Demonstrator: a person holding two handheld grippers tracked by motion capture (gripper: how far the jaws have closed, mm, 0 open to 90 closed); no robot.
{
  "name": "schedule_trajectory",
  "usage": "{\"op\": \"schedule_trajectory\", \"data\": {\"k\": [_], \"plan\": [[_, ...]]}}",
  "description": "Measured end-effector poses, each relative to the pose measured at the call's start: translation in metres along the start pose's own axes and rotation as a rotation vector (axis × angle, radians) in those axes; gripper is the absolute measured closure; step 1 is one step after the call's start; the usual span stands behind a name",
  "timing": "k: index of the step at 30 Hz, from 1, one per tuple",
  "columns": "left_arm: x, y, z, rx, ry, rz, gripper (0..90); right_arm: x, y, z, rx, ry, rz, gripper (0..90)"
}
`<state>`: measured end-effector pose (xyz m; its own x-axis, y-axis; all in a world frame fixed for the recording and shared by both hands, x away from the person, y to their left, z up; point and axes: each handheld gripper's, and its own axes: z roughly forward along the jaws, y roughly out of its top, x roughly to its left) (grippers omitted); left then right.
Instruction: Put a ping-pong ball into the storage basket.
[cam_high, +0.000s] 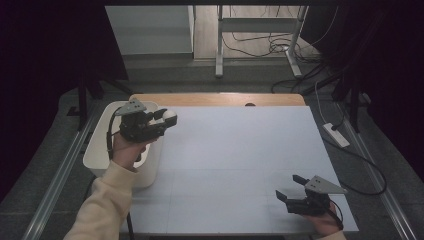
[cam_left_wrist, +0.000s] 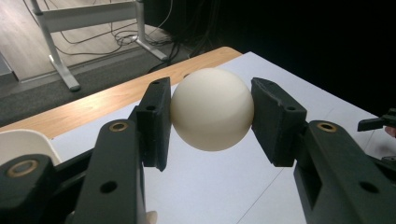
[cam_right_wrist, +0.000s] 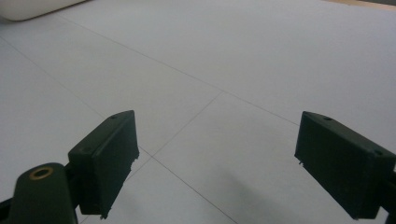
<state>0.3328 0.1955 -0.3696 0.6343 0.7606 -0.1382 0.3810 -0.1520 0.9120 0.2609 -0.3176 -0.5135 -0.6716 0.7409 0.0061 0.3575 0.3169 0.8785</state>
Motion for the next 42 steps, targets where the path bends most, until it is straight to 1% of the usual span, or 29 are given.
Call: {"op": "schedule_trajectory", "data": {"k": [8, 15, 18, 26, 30, 34, 42], "plan": [[0.004, -0.001, -0.004, 0.001, 0.014, -0.007, 50.9, 0.000, 0.000, 0.000, 0.000, 0.000, -0.001, 13.2], [0.011, -0.003, -0.007, 0.007, 0.032, -0.016, 50.9, 0.000, 0.000, 0.000, 0.000, 0.000, -0.003, 13.2], [0.014, -0.004, -0.009, 0.001, 0.026, -0.031, 50.9, 0.000, 0.000, 0.000, 0.000, 0.000, -0.002, 13.2], [0.022, -0.007, -0.014, 0.005, 0.049, -0.049, 50.9, 0.000, 0.000, 0.001, 0.005, -0.001, -0.004, 13.2], [0.024, -0.008, -0.015, 0.006, 0.056, -0.053, 50.9, 0.000, 0.000, 0.001, 0.005, -0.001, -0.004, 13.2], [0.030, -0.011, -0.016, 0.015, 0.082, -0.060, 50.9, 0.000, 0.000, 0.001, 0.005, -0.002, -0.003, 13.2], [0.038, -0.015, -0.018, 0.021, 0.101, -0.078, 50.9, 0.000, 0.000, 0.001, 0.006, -0.003, -0.001, 13.2]]}}
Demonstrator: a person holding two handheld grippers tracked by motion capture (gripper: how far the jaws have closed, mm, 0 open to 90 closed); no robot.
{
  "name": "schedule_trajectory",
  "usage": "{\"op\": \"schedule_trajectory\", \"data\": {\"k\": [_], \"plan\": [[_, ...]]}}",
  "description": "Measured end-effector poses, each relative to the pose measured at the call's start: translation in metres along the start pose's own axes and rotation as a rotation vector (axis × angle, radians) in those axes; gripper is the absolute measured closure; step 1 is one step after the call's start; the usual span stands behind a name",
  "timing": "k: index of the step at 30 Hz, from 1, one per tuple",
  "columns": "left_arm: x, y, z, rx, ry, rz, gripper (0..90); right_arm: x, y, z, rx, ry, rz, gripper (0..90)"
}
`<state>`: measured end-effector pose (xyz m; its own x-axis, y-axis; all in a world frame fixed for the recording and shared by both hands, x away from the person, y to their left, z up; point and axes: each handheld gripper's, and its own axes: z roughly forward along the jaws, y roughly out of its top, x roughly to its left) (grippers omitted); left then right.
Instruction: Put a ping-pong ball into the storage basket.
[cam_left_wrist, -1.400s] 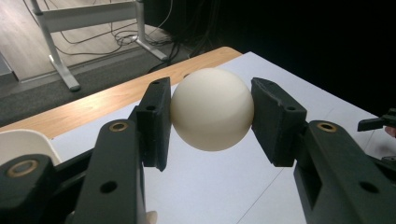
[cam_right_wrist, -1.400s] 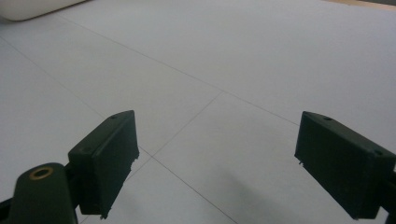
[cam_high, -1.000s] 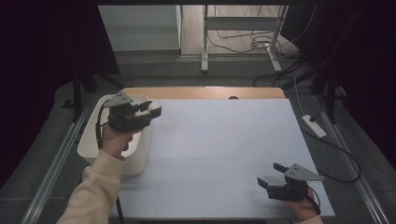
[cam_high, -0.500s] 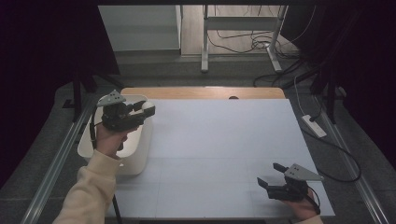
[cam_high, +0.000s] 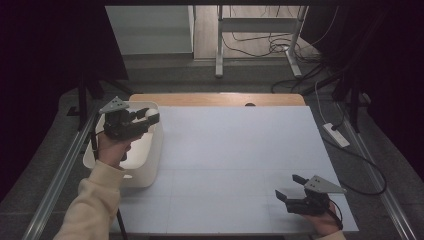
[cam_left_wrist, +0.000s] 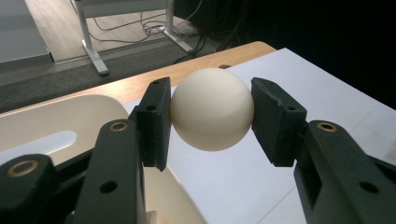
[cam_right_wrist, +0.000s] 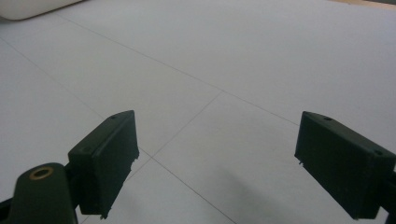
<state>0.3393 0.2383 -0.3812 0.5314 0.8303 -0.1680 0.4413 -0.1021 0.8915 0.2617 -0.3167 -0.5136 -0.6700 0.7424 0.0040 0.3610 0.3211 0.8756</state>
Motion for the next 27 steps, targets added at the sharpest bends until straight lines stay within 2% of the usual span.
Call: {"op": "schedule_trajectory", "data": {"k": [17, 27], "plan": [[0.019, -0.005, -0.001, 0.029, 0.066, -0.035, 50.8, 0.000, 0.000, 0.000, 0.000, 0.002, 0.001, 13.2], [0.032, -0.007, 0.003, 0.054, 0.101, -0.072, 50.8, 0.000, 0.000, 0.000, 0.002, 0.002, 0.000, 13.2]]}}
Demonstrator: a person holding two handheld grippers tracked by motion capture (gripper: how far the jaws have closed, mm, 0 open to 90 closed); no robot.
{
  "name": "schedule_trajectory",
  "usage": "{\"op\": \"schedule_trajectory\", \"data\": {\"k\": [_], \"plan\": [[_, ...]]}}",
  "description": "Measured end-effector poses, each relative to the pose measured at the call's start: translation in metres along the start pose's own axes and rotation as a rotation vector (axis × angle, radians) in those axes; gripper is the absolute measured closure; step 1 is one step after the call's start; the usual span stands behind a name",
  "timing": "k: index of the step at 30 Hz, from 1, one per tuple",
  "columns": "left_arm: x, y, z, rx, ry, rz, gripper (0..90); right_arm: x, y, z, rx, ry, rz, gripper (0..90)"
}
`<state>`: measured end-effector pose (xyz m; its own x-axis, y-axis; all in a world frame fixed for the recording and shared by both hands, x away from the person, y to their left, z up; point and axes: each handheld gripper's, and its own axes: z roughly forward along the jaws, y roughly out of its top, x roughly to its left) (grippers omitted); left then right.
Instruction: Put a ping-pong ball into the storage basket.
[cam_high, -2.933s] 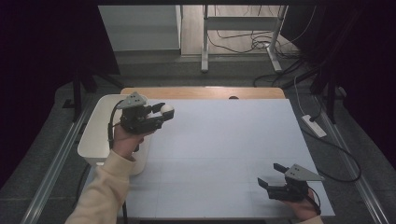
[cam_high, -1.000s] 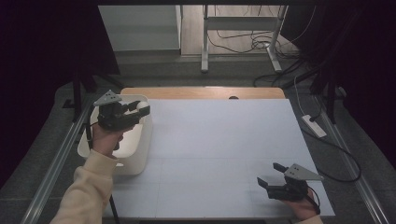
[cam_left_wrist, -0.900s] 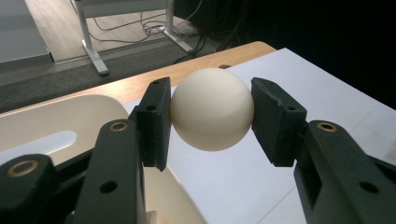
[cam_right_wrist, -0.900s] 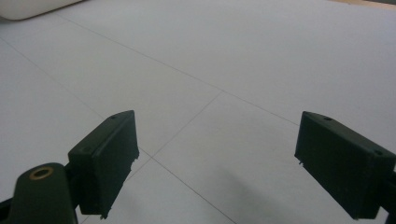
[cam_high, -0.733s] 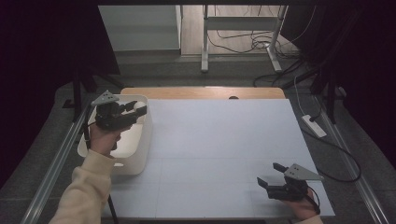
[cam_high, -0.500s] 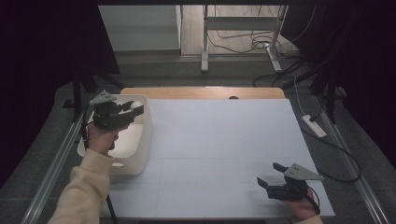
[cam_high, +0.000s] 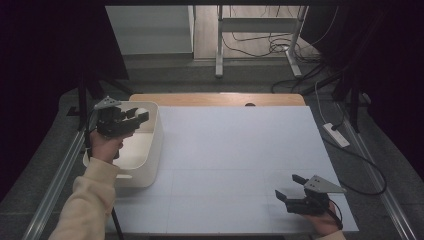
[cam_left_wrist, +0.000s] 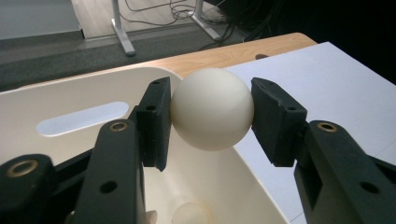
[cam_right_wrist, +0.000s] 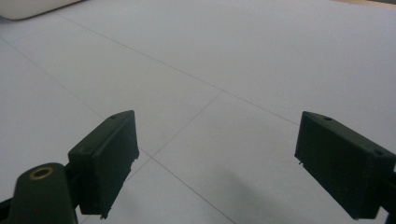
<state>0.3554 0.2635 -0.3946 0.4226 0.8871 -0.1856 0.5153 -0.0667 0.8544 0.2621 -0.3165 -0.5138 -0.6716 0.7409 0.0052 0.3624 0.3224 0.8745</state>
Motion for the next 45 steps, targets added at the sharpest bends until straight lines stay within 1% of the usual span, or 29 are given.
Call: {"op": "schedule_trajectory", "data": {"k": [5, 6, 9, 16, 19, 21, 23, 27, 34, 37, 45], "plan": [[0.003, -0.001, 0.003, 0.014, 0.008, -0.010, 50.8, 0.000, 0.000, 0.000, 0.000, -0.002, 0.001, 13.2], [0.003, -0.001, 0.003, 0.014, 0.008, -0.010, 50.8, 0.000, 0.000, 0.000, 0.000, -0.002, 0.001, 13.2], [0.005, -0.002, 0.007, 0.034, 0.016, -0.012, 50.7, 0.000, 0.000, 0.000, -0.001, 0.000, 0.002, 13.2], [0.007, -0.002, 0.011, 0.053, 0.021, -0.014, 50.7, 0.000, 0.000, 0.000, -0.001, -0.001, -0.001, 13.2], [0.008, -0.003, 0.014, 0.081, 0.024, -0.014, 50.7, 0.000, 0.000, 0.000, 0.000, -0.002, 0.000, 13.2], [0.008, -0.004, 0.015, 0.086, 0.023, -0.015, 50.7, 0.000, 0.000, 0.000, 0.000, -0.001, 0.000, 13.2], [0.008, -0.004, 0.018, 0.110, 0.015, -0.014, 50.6, 0.000, 0.000, 0.000, 0.001, -0.001, -0.001, 13.2], [0.007, -0.007, 0.020, 0.129, 0.013, -0.003, 50.6, 0.000, 0.000, 0.000, 0.001, -0.001, -0.002, 13.2], [0.008, -0.011, 0.022, 0.160, 0.007, -0.008, 50.6, 0.000, 0.000, 0.000, 0.001, -0.001, -0.002, 13.2], [0.008, -0.011, 0.022, 0.164, 0.006, -0.007, 50.5, 0.000, 0.000, 0.000, 0.001, -0.002, -0.001, 13.2], [0.006, -0.010, 0.020, 0.152, 0.001, -0.004, 50.5, 0.000, 0.000, 0.000, 0.001, -0.002, -0.001, 13.2]]}}
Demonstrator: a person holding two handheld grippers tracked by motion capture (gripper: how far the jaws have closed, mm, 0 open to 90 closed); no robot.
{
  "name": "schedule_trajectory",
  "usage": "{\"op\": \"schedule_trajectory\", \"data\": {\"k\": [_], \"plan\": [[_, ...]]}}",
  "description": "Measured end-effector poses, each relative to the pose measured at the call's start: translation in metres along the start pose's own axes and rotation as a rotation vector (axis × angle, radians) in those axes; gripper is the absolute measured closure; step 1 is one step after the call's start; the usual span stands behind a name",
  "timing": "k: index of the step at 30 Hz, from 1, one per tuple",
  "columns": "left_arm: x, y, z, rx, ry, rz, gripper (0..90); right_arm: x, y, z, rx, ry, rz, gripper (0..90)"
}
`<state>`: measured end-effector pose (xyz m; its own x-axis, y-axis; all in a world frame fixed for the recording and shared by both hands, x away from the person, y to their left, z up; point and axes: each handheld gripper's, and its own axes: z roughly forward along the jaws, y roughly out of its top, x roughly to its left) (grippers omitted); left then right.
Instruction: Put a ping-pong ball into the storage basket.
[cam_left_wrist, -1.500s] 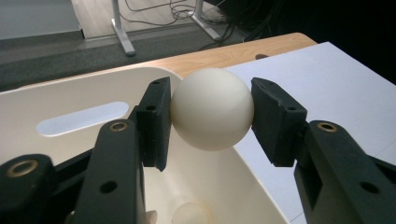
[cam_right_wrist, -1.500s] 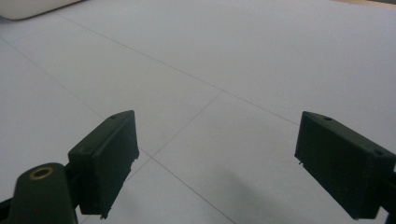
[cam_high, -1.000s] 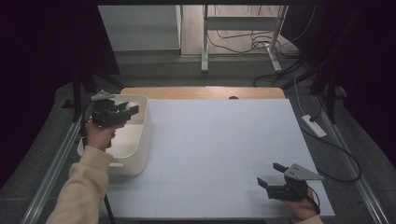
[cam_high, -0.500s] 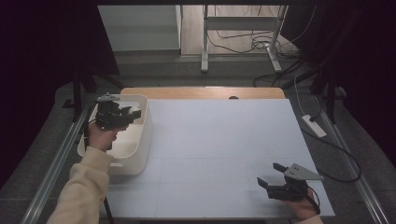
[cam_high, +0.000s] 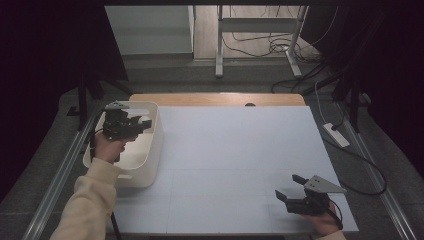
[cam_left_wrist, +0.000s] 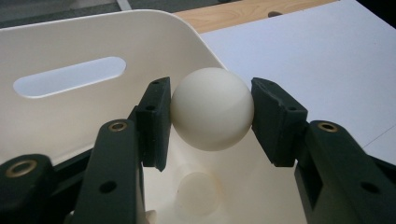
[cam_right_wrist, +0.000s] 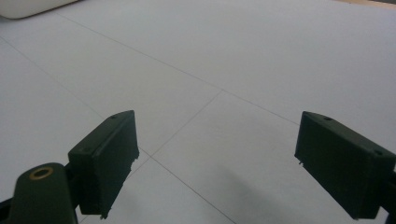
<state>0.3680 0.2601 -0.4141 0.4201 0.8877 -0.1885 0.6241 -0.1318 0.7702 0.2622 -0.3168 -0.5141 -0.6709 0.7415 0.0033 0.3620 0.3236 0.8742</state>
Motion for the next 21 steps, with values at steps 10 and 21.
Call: {"op": "schedule_trajectory", "data": {"k": [10, 21], "plan": [[0.000, 0.001, -0.002, -0.026, 0.013, -0.012, 38.1, 0.000, 0.000, 0.000, 0.000, 0.000, 0.000, 13.2], [-0.007, 0.004, -0.012, -0.088, -0.046, -0.020, 13.7, 0.000, 0.000, 0.000, 0.000, 0.000, 0.000, 13.2]]}}
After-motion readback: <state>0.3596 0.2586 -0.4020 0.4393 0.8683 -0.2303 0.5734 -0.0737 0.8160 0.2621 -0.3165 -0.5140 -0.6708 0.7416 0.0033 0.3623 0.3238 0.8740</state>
